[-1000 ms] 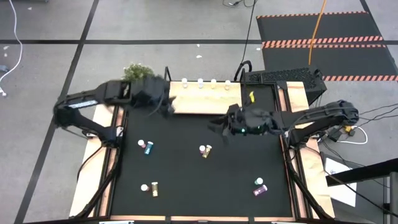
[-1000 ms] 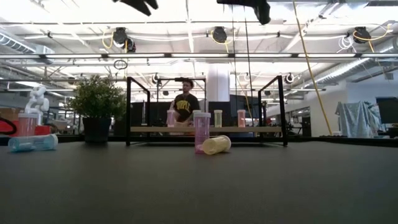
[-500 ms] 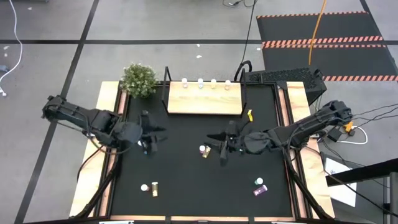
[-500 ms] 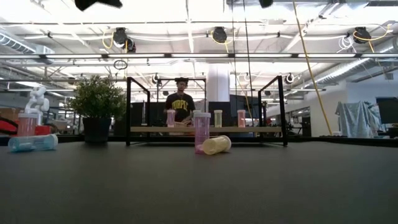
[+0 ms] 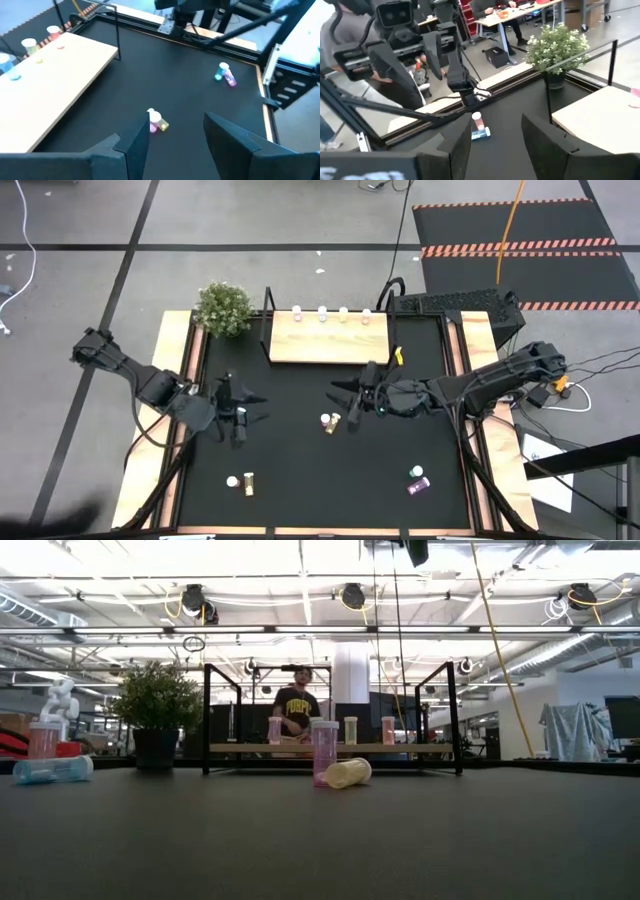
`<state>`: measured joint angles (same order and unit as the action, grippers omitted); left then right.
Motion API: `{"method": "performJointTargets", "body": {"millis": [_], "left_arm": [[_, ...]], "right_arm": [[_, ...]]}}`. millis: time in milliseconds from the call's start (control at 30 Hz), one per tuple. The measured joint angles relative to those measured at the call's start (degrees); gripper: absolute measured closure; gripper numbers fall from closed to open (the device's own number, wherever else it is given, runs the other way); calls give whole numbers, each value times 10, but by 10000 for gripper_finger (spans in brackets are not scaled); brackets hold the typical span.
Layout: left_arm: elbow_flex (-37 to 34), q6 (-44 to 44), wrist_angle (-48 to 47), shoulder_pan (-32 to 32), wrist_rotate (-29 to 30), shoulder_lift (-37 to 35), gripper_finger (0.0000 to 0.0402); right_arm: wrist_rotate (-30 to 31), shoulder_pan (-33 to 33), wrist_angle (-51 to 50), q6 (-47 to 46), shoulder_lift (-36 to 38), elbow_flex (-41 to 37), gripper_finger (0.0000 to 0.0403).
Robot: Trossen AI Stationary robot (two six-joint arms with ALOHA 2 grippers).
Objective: Pick and place medicine bottles onto shelf by color
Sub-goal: Put the bottom left pink pill bottle on the shelf aligned with the other pink pill bottle
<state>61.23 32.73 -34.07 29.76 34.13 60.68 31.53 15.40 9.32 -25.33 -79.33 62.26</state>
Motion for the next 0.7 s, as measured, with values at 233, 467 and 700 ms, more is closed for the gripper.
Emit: {"method": "performJointTargets", "body": {"millis": [233,467,700], "left_arm": [[0,-20,-6,-76,-49,-11,215],[0,-206,21,-137,-78,82,215],[0,-254,181,-241,-245,198,215]], "right_arm": [[-2,-26,-19,-1,0,0,238],[-78,-26,-193,18,0,0,238],[-151,-35,-350,15,12,0,238]]}}
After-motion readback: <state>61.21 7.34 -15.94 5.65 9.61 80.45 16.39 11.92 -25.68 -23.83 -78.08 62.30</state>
